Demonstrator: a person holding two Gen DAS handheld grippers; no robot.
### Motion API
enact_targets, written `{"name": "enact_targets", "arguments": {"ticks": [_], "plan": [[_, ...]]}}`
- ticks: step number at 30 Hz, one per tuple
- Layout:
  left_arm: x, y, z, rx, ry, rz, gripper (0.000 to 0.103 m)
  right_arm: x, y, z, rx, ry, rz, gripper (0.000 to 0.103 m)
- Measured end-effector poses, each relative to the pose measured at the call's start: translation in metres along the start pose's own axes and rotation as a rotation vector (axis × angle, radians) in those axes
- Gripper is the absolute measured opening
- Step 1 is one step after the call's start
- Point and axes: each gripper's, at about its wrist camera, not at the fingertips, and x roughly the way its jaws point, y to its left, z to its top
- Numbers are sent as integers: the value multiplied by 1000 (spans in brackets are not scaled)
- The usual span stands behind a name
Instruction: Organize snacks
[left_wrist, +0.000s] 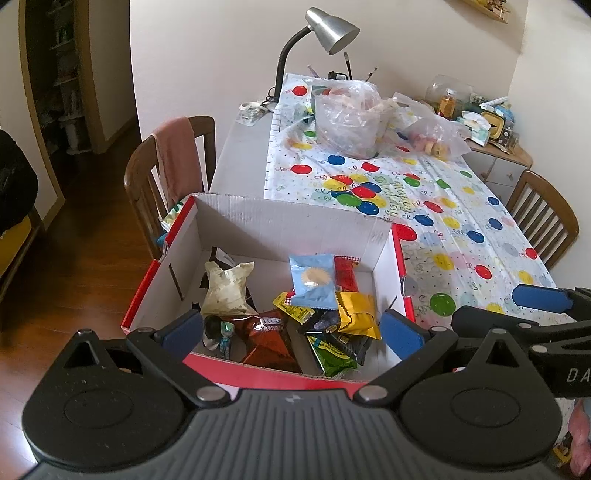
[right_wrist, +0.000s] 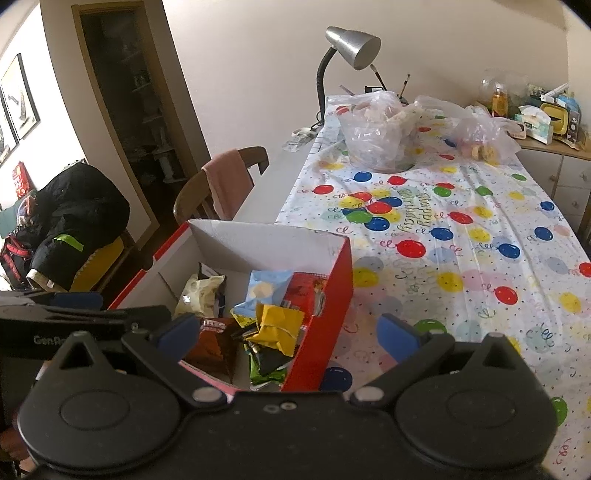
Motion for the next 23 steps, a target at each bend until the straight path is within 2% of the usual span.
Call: {"name": "enact_targets", "arguments": {"ticks": [23], "plan": [[2,3,-2,13,10,-13,103,3,-1,-1,19,23,-24,103]]}}
